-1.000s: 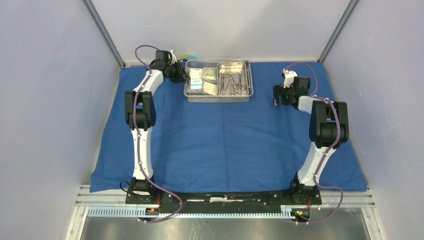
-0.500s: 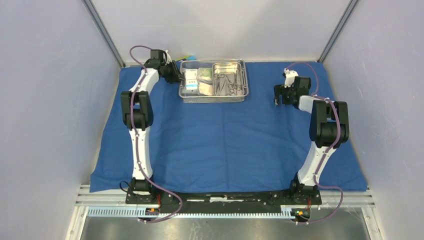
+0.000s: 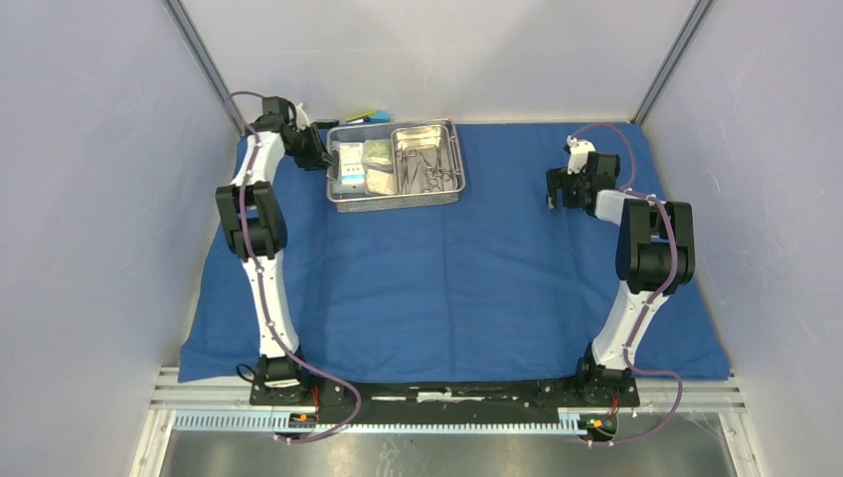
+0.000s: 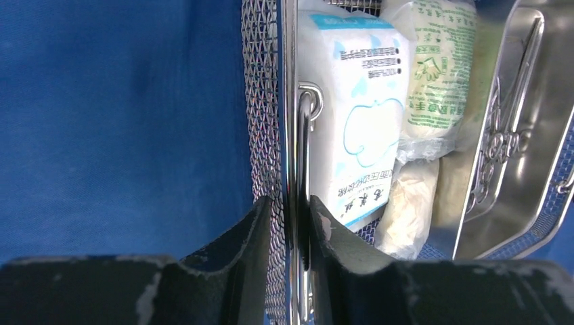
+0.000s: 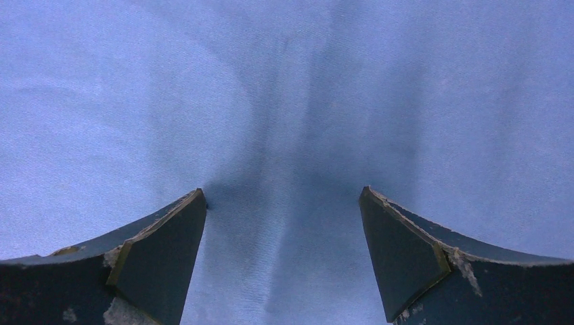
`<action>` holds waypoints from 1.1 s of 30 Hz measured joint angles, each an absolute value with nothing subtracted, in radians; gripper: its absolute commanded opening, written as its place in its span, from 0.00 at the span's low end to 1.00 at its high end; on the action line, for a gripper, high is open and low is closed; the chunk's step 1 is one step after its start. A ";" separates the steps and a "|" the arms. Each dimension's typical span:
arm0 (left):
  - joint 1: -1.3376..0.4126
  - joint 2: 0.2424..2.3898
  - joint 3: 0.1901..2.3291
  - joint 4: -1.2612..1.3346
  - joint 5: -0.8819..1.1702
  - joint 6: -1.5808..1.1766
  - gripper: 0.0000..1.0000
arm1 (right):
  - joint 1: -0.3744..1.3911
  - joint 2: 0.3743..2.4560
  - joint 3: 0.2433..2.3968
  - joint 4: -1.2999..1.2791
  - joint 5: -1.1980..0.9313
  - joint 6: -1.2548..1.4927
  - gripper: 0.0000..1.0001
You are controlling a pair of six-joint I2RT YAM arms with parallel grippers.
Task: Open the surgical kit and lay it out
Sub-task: Move the container from the surgical kit.
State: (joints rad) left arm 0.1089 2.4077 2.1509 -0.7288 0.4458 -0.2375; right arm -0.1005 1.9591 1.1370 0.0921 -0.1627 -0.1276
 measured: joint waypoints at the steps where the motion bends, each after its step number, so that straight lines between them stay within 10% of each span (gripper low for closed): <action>1: 0.119 2.407 2.157 -0.741 0.448 -0.224 0.02 | -0.101 1.959 1.137 0.092 -0.163 -0.128 0.91; 9: 0.199 2.399 2.307 -0.836 0.418 -0.136 0.02 | -0.101 1.959 1.137 0.092 -0.159 -0.128 0.91; 15: 0.253 2.376 2.256 -0.805 0.435 -0.113 0.52 | -0.101 1.959 1.137 0.093 -0.157 -0.128 0.91; 21: 0.241 2.308 2.098 -0.757 0.487 -0.129 0.76 | -0.101 1.959 1.137 0.093 -0.157 -0.128 0.91; 33: 0.108 2.305 2.104 -0.710 0.415 -0.133 0.62 | -0.101 1.961 1.140 0.089 -0.160 -0.128 0.91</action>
